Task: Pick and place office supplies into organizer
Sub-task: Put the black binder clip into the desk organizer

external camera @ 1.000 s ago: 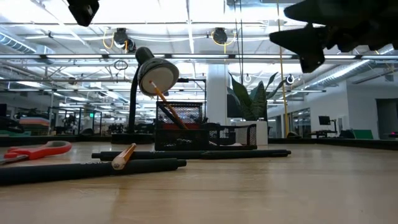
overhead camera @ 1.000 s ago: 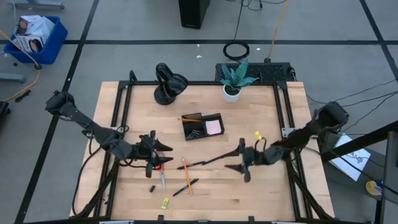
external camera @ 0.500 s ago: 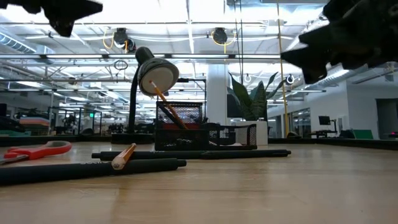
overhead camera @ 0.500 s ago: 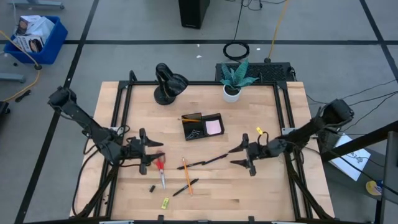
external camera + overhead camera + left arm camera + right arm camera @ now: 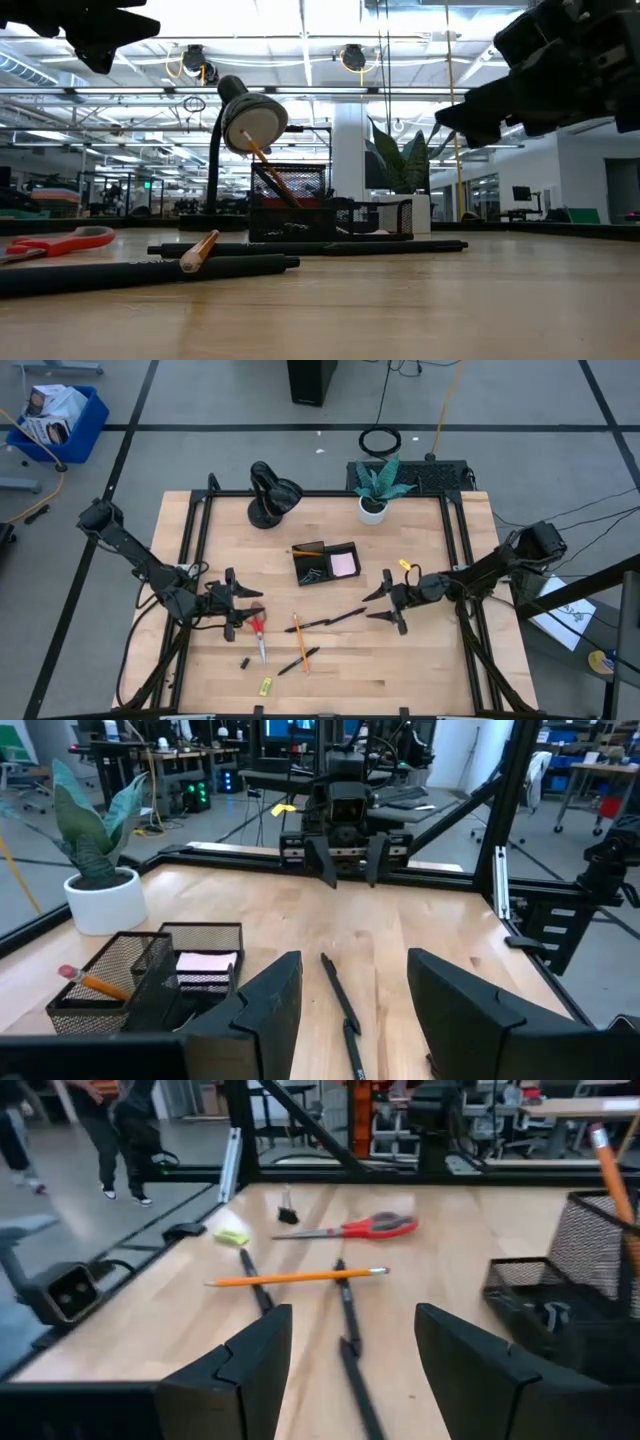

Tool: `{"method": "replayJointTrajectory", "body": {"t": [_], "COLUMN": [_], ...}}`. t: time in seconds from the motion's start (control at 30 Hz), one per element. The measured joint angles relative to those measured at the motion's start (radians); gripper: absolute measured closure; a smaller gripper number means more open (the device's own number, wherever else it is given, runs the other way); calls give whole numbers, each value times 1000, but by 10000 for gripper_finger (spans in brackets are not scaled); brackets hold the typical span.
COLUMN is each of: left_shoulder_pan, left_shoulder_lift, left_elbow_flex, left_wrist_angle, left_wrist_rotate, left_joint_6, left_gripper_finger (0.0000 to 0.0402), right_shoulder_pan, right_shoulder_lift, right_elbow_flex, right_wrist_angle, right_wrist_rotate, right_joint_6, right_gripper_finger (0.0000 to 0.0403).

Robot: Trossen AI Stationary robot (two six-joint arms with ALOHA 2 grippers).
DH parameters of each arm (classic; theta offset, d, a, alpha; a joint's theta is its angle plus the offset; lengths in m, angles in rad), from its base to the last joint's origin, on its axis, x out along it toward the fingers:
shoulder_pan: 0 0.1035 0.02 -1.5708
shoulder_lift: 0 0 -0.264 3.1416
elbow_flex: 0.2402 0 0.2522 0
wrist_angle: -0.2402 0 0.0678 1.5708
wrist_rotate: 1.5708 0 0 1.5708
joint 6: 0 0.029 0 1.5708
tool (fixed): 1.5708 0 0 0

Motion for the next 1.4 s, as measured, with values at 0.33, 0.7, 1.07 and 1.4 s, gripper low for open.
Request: {"method": "replayJointTrajectory", "body": {"t": [0.33,0.7,1.07,1.4], "left_shoulder_pan": [0,0,0,0], "left_shoulder_lift": [0,0,0,0], "left_elbow_flex": [0,0,1,1], "left_wrist_angle": [0,-1,6,5], "left_wrist_rotate": [0,1,1,1], "left_joint_6": [-1,-2,-2,-2], "left_gripper_finger": [215,215,215,215], "right_shoulder_pan": [-27,-146,-202,-175], "right_shoulder_lift": [41,189,265,315], "right_elbow_flex": [3,47,42,52], "right_wrist_angle": [-68,9,51,101], "right_wrist_rotate": [1,-105,-286,-285], "right_joint_6": [-56,-91,-167,-143], "right_gripper_finger": [200,200,200,200]}}
